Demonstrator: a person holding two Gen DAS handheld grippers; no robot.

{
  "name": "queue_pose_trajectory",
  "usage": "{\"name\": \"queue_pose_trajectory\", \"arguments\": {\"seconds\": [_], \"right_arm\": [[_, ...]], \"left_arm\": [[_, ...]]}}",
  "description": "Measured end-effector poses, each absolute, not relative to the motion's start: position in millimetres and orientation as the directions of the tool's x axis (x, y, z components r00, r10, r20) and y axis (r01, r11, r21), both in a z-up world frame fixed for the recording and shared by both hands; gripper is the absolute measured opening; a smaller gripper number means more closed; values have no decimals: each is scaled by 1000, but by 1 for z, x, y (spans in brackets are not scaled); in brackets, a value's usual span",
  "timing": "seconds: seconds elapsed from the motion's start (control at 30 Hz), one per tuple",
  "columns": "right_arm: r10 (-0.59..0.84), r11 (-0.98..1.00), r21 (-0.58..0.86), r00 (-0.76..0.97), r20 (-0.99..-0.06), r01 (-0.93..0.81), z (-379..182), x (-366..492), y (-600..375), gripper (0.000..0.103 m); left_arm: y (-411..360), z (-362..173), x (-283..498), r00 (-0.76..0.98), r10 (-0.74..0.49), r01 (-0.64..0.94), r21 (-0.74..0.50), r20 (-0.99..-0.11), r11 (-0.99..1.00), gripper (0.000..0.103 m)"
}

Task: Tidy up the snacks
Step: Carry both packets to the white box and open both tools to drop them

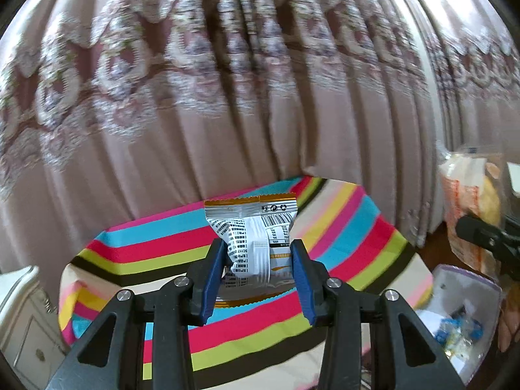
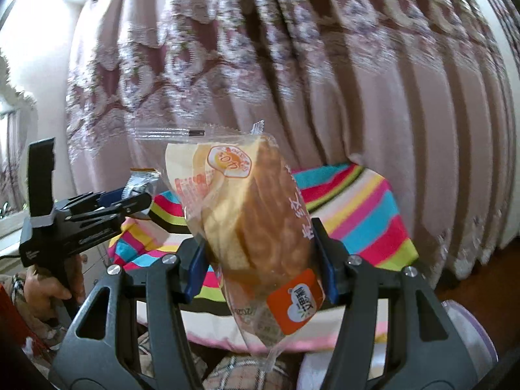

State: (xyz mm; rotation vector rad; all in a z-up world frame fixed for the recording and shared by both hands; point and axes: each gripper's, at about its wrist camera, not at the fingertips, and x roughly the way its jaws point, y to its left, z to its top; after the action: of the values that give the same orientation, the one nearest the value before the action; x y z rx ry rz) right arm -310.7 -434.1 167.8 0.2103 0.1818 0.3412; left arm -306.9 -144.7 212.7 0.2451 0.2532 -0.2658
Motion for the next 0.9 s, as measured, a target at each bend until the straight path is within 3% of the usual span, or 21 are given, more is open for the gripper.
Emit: {"name": "queue_pose_trajectory", "arguments": {"seconds": [0.47, 0.9], "right_arm": [[176, 959, 263, 952, -250, -108, 131, -338, -505, 61], [35, 963, 255, 905, -423, 82, 90, -356, -554, 61]], "left_arm": [[-254, 176, -339, 799, -432, 575, 325, -418, 751, 43], [-313, 147, -355, 644, -531, 748, 308, -551, 588, 43]]}}
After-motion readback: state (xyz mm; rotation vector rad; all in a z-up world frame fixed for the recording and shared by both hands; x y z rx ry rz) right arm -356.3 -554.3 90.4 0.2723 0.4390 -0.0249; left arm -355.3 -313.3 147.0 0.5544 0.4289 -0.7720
